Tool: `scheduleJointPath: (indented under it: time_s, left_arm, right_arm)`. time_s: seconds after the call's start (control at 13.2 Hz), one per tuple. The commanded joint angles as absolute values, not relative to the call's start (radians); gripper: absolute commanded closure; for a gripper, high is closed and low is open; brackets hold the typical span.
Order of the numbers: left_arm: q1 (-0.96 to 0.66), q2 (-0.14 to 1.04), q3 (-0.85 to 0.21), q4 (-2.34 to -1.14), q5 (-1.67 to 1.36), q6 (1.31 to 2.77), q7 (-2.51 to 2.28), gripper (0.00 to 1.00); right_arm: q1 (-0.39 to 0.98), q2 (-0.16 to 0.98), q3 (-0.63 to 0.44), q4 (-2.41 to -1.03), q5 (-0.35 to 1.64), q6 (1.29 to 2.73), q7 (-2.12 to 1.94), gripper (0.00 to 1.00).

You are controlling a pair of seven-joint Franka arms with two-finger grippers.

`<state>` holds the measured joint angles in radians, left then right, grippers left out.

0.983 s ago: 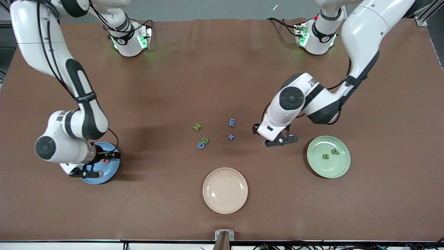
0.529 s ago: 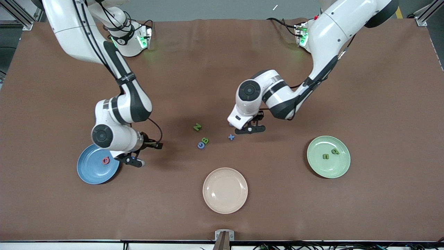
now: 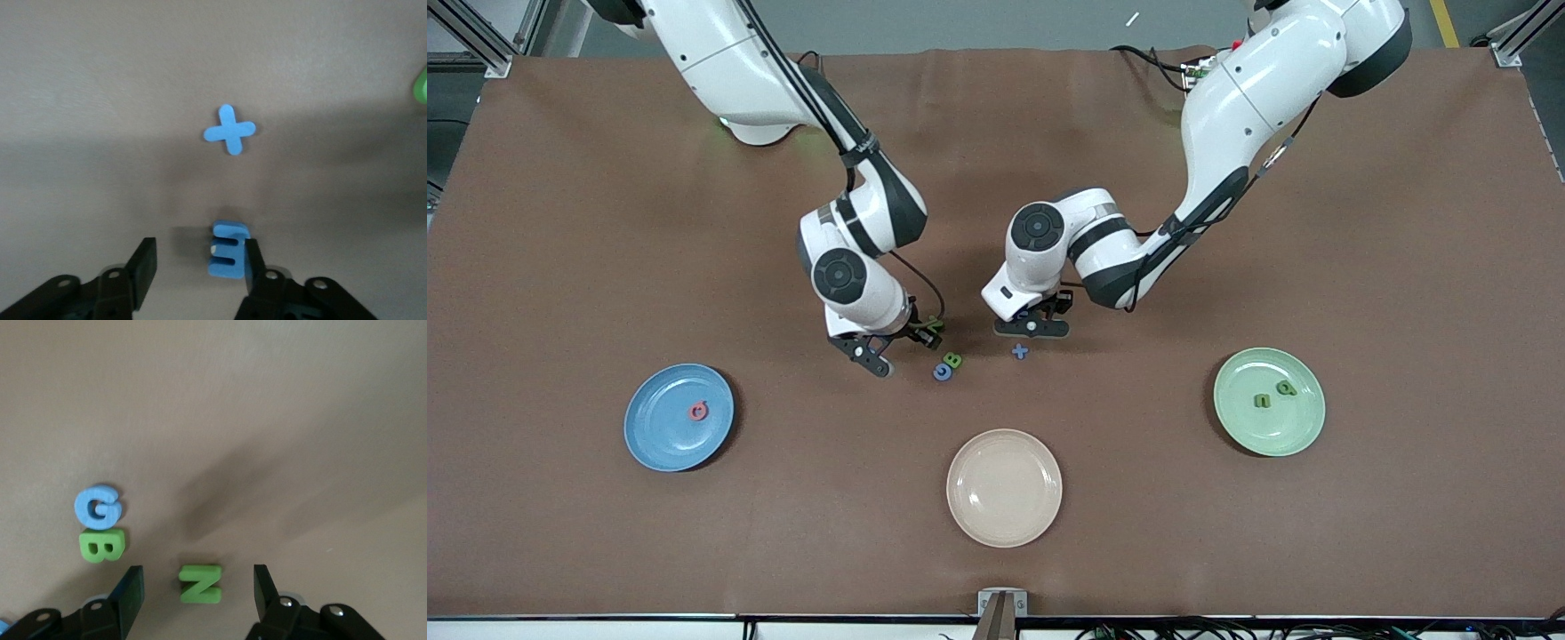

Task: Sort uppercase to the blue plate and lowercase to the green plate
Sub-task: 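Grasp the blue m with the left gripper while the right gripper grasps the Z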

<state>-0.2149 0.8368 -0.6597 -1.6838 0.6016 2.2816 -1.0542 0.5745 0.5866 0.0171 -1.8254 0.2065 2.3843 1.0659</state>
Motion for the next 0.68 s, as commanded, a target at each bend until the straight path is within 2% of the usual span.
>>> scheduleJointPath:
  time_s: [0.0, 0.23, 0.45, 0.6]
  left_arm:
    - [-0.233, 0.851, -0.655, -1.661, 0.618, 2.286, -1.058, 0.40]
    - [-0.238, 0.851, -0.655, -1.663, 0.624, 2.286, -1.058, 0.42]
    - [-0.239, 0.865, -0.653, -1.663, 0.624, 2.286, -1.066, 0.53]
    - [-0.244, 0.867, -0.653, -1.663, 0.620, 2.286, -1.066, 0.62]
  right_arm:
    - [0.612, 0.592, 0.005, -1.858, 0.224, 2.450, 1.132, 0.26]
    - [0.615, 0.603, 0.005, -1.885, 0.222, 2.496, 1.135, 0.26]
    - [0.623, 0.604, 0.005, -1.925, 0.222, 2.550, 1.129, 0.30]
    - [0.623, 0.604, 0.005, -1.924, 0.222, 2.548, 1.124, 0.43]
